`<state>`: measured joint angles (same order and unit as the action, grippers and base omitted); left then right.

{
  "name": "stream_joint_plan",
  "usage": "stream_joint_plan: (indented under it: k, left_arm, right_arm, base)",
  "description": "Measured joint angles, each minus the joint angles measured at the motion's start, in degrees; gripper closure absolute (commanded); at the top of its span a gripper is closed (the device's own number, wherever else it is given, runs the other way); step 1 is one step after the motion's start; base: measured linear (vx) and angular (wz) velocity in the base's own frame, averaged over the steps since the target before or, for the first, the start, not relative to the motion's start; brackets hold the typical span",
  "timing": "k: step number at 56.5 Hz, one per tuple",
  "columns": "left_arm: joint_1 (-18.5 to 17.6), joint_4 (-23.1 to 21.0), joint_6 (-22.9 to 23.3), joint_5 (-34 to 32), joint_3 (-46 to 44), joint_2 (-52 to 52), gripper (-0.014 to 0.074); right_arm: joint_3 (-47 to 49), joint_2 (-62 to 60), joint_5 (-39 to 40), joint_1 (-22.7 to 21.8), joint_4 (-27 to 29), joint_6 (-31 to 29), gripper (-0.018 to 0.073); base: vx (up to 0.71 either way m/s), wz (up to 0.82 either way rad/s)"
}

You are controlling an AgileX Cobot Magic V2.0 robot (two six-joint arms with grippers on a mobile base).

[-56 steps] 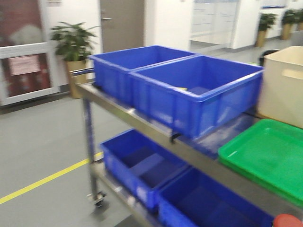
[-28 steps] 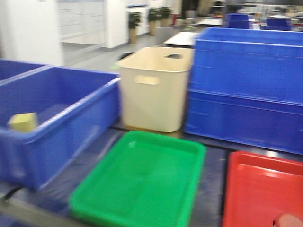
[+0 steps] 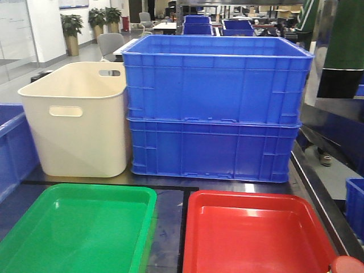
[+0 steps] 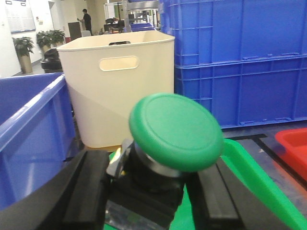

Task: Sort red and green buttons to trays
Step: 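Position the base in front of the green and red trays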

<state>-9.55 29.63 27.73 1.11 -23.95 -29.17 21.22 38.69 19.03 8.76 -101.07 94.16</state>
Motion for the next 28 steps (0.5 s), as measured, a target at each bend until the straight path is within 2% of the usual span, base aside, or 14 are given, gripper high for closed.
stream_joint_plan:
  k: [28]
  left_arm:
    - [0.0, 0.0, 0.0, 0.0, 0.0, 0.0, 0.0596]
  right_arm:
    - [0.0, 0.0, 0.3, 0.0, 0.0, 0.0, 0.0567]
  base:
    - [0.01, -0.03]
